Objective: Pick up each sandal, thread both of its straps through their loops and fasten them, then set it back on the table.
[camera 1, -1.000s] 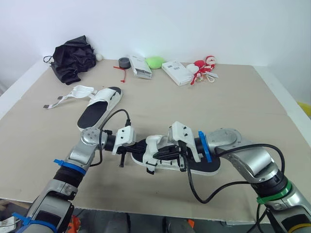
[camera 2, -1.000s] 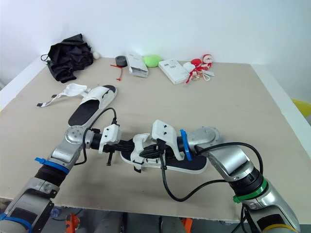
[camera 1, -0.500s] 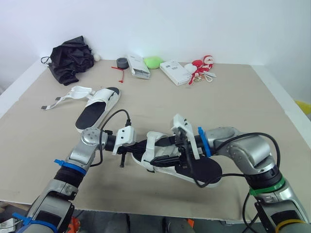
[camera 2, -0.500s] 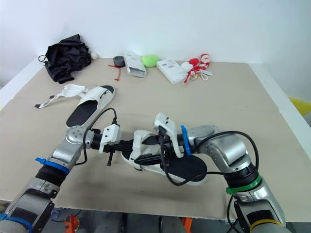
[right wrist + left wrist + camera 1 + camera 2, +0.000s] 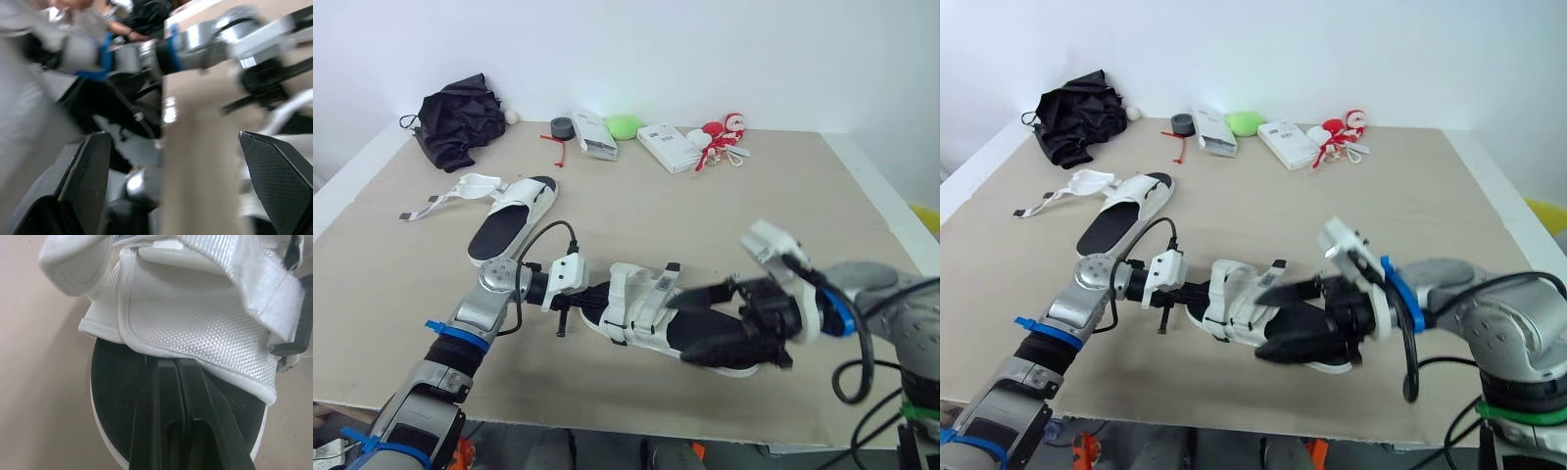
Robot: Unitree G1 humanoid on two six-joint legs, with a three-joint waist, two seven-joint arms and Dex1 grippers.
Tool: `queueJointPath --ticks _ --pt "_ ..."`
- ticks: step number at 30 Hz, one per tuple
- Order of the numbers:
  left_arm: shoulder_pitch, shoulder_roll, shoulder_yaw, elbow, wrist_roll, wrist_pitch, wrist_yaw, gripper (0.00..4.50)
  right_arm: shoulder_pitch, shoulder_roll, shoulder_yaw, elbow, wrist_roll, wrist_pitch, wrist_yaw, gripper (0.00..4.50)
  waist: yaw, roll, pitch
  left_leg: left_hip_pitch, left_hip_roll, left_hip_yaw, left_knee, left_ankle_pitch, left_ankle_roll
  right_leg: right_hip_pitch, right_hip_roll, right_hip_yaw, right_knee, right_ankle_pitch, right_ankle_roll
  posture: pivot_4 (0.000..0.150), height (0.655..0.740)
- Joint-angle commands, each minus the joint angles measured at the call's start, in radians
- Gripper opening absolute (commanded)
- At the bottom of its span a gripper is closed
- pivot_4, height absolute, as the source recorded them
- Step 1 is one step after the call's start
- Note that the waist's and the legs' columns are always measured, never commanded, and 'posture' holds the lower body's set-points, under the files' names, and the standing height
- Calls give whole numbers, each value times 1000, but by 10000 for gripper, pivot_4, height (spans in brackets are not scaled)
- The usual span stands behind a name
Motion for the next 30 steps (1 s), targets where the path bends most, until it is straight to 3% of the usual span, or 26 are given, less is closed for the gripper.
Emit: queueJointPath --ticks 1,4,7,21,30 --pt "49 22 -64 82 77 23 -12 0 18 62 72 -38 34 54 -162 44801 -2 3 0 0 1 0 0 0 0 0 1 0 0 0 0 1500 7380" --pt "34 18 -67 96 80 19 -18 0 -62 164 138 96 -71 91 -341 44801 -6 2 -1 1 0 1 1 1 -1 0 0 3 0 2 1 1500 7380" --pt "23 18 -67 104 80 16 -20 0 -108 195 160 149 -117 102 -400 44801 -13 2 0 1 0 2 2 3 -4 -1 0 4 0 4 -1 1500 7380" --pt "35 23 -68 93 78 15 -16 0 -230 204 210 240 -265 23 -410 44801 -16 1 -1 1 0 2 1 6 -1 -5 1 6 0 7 -7 1500 7380" --pt "48 25 -66 72 75 28 -11 0 -198 224 182 191 -265 16 -417 44801 -16 1 -1 0 0 2 0 7 -1 -5 1 6 0 10 0 1500 7380"
